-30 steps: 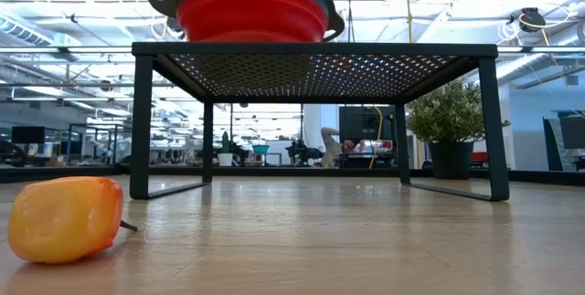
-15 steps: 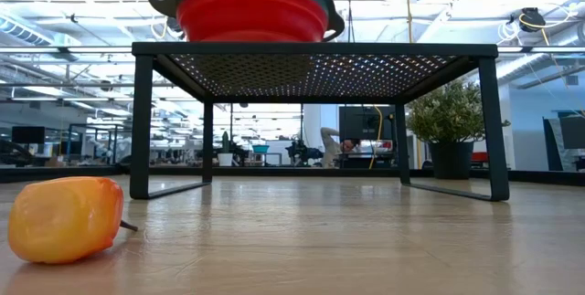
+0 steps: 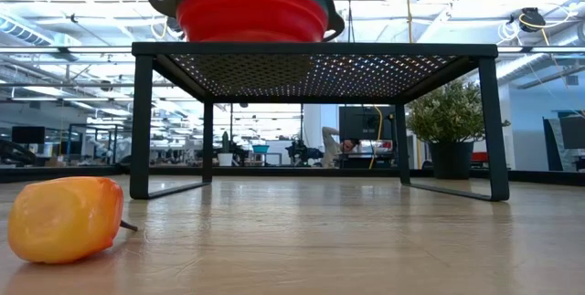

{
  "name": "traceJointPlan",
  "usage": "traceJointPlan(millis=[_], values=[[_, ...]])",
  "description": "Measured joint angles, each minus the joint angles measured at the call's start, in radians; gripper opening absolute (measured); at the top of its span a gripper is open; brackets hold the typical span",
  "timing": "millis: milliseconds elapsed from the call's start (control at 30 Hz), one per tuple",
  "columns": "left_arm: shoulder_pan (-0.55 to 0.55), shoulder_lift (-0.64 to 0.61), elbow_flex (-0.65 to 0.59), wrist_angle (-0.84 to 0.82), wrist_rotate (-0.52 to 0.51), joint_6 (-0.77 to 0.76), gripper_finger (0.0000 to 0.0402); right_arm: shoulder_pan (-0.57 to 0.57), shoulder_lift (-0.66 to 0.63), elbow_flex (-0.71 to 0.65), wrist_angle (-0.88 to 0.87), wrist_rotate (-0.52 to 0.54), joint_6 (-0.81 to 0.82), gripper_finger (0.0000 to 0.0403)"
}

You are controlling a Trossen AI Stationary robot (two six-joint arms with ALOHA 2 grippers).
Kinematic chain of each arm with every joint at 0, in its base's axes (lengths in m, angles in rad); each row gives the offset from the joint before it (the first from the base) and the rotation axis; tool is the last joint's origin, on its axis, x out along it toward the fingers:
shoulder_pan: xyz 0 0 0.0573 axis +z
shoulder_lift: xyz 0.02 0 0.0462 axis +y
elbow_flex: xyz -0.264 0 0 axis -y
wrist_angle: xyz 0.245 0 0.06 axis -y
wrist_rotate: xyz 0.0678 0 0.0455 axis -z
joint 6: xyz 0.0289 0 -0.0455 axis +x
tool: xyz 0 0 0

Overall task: Pick & Place Fruit
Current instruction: Put the orange pear into the red strainer bowl on the shelf

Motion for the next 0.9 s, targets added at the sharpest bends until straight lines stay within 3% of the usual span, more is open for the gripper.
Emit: traceJointPlan(millis=[433,900], values=[[-0.052,0.100,0.000,-0.239,0.040,-0.223,0.0225,0.000,0.000,0.000,-0.002,0.000,0.014,0.0002],[-0.052,0.180,-0.001,-0.608,0.083,-0.246,0.0225,0.000,0.000,0.001,-0.008,0.000,0.005,0.0004]])
